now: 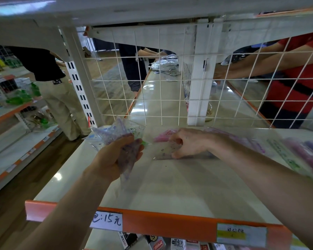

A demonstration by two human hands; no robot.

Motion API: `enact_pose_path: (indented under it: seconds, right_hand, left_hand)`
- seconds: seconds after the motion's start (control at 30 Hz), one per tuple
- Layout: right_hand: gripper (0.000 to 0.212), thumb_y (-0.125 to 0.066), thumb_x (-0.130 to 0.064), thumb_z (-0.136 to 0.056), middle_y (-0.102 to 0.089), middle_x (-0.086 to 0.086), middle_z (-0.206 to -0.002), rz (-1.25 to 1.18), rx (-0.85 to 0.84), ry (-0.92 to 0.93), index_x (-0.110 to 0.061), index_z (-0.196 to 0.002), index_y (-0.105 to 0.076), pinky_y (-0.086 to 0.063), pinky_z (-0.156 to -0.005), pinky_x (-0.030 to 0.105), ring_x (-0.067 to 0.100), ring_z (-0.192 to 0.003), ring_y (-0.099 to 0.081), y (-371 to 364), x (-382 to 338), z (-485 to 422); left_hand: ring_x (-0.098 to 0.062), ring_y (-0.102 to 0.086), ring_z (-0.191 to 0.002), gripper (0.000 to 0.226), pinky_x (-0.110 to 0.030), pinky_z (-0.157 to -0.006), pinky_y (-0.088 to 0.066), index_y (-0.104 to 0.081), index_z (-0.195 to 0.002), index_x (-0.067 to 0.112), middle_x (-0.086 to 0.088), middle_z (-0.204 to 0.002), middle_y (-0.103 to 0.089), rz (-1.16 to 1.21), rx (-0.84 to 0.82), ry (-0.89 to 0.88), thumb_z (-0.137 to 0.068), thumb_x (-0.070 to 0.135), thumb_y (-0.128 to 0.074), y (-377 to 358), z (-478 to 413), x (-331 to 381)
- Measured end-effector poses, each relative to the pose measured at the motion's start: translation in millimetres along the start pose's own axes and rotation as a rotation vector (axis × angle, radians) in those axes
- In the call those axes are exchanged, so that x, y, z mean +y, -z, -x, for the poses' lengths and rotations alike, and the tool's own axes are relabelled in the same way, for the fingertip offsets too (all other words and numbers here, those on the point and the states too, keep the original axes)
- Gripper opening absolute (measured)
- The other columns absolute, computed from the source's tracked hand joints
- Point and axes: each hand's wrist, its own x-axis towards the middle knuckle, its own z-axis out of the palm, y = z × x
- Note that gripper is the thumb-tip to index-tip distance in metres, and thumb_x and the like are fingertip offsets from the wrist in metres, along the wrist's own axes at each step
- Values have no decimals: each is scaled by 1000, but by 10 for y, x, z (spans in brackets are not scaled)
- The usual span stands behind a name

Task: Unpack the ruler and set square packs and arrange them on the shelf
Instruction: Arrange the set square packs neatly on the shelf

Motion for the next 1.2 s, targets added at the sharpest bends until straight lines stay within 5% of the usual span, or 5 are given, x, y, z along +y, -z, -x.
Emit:
enact_pose_path:
  seconds: [0.2,0.4,0.5,0.7,1.2]
  right_hand:
    - [56,-67,-40,-80,-53,0,-121,6,-23,-16,-25,-132,-51,-45,-94,33,20,-110,-53,-22,-45,33]
    - [27,-62,-43,-82,-38,-11,-86,48,20,0,-32,-104,-51,-32,-62,25,16,-90,-43,-88,-44,4]
    - [24,-60,-40,-87,-49,-10,-89,-6,101,39,-26,-107,-55,-39,-65,25,15,-89,-50,-54,46,24]
    - [15,-58,-17,-93,-73,6,-91,-993,171,148,-7,-102,-66,-50,-57,18,11,-77,-69,167,-5,218]
    - [18,-57,-6,-93,-62,-5,-63,-757,239,191,-13,-106,-67,-50,-64,27,8,-59,-57,196,69,217]
  left_hand:
    - [-21,-70,-65,5,-28,-55,-57,-60,-90,9,-12,-84,-70,0,-28,14,-91,7,-56,-62,49,-40]
    - [-21,-70,-67,2,-27,-56,-57,-59,-89,8,-12,-83,-70,-32,-88,45,-89,7,-57,-170,134,-62]
    - [-20,-69,-63,4,-27,-58,-58,-58,-89,7,-12,-78,-70,-71,-173,55,-90,5,-55,-247,232,-72]
    - [-23,-68,-68,10,-30,-63,-56,-68,-79,9,-12,-85,-70,-108,-294,71,-84,8,-60,-363,269,-105]
    - [-24,-70,-69,7,-29,-57,-58,-73,-75,6,-14,-80,-71,-180,-216,83,-73,10,-68,-409,216,-133]
